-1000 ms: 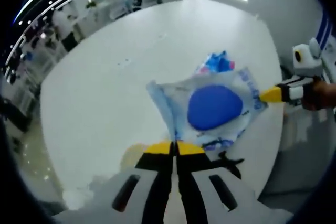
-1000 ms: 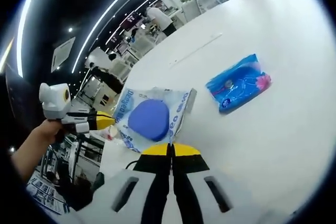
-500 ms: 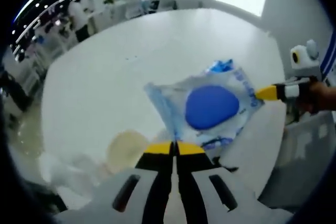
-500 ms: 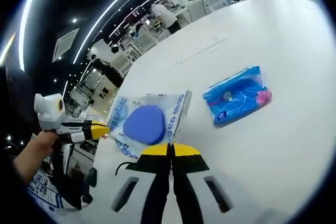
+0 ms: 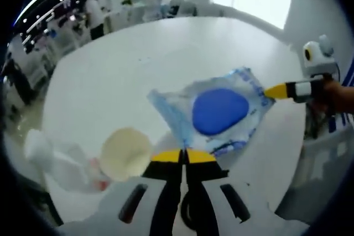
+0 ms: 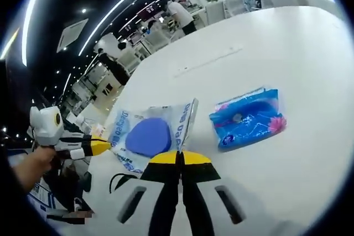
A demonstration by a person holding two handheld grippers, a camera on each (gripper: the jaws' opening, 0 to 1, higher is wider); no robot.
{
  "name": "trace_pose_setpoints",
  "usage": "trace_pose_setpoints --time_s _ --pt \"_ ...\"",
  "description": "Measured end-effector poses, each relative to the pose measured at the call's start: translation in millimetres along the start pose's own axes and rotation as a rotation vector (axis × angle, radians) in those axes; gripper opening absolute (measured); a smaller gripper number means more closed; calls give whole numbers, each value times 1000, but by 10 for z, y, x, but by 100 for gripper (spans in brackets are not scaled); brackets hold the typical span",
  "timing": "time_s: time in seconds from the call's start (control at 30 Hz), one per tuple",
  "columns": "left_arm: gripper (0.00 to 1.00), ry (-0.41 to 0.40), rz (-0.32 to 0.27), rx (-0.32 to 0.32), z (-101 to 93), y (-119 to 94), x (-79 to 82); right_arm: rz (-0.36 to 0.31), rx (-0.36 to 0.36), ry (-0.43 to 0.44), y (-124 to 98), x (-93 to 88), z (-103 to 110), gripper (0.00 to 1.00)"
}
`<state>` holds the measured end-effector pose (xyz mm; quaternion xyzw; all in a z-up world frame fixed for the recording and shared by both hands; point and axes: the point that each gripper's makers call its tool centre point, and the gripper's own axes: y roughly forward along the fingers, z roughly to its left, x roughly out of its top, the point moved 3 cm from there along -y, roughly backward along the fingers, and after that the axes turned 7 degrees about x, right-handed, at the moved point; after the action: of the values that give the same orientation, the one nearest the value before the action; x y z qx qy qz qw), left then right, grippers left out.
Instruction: Arrange the tabletop items into an orderly group along one side of the table until the central work area is clear of visible clutter.
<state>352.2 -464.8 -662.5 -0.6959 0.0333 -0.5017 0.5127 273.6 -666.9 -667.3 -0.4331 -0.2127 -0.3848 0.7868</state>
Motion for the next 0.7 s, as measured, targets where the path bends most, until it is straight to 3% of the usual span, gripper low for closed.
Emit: trace_pose_setpoints --time_s 0.7 --pt "0 -97 -53 105 -23 192 -148 36 -38 -67 315 76 -205 0"
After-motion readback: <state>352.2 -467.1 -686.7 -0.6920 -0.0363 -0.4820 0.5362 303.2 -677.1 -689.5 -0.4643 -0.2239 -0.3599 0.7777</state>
